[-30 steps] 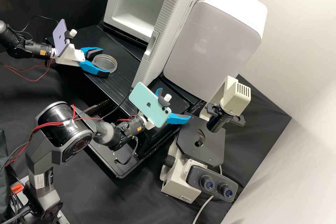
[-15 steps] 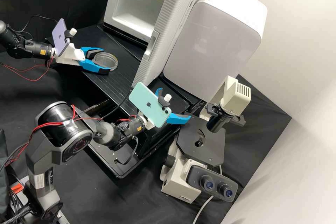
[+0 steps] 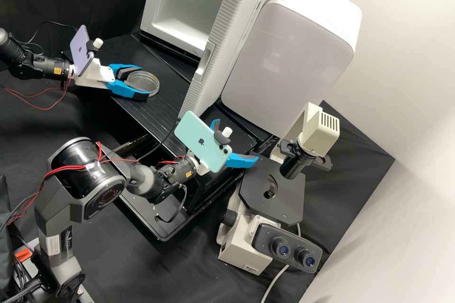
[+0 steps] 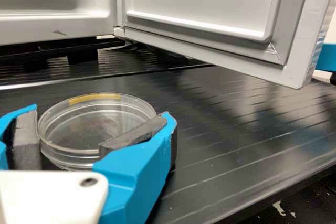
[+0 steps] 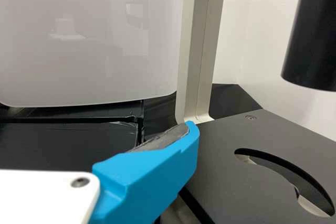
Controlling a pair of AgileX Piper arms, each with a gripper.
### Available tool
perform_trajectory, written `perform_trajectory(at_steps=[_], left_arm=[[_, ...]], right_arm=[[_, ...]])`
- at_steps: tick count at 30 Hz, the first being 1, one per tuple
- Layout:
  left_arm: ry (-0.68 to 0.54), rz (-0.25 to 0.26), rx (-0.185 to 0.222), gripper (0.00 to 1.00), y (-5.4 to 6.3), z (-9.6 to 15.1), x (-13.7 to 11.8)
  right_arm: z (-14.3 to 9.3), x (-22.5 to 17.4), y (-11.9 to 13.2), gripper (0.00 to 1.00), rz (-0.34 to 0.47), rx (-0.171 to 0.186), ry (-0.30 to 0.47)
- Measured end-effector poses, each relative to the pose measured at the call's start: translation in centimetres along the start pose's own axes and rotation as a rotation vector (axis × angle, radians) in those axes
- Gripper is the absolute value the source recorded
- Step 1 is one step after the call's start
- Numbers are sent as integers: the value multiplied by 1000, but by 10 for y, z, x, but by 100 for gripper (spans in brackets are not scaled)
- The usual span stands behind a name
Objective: Place the petri dish in the incubator
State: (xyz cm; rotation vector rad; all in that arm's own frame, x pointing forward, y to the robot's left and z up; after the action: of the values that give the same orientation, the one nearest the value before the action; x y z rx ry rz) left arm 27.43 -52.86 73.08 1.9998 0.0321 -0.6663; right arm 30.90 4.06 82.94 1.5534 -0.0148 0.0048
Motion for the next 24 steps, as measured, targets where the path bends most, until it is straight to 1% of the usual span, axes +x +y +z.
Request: perform_trajectory(at_steps=[3, 5, 10, 12, 15, 17, 20, 24], left_arm=[[1, 1, 14, 0, 0, 0, 0], [11, 6, 13, 0, 2, -3, -1], [38, 7, 31, 0, 11, -8, -6], [58, 3, 35, 0, 17, -11, -6], [83, 19, 42, 0, 29, -15, -7], [87, 38, 49, 0, 37, -14, -9], [82, 82, 61, 0, 50, -12, -12], [77, 106, 69, 0, 56, -11, -15]], right_arm=[[0, 0, 0, 100, 0, 0, 0], [0, 0, 0, 100, 0, 0, 0], [0, 0, 0, 100, 0, 0, 0], [0, 0, 0, 100, 0, 0, 0], [0, 0, 0, 100, 0, 0, 0], [0, 0, 0, 100, 0, 0, 0], [0, 0, 0, 100, 0, 0, 0], [0, 0, 0, 100, 0, 0, 0]])
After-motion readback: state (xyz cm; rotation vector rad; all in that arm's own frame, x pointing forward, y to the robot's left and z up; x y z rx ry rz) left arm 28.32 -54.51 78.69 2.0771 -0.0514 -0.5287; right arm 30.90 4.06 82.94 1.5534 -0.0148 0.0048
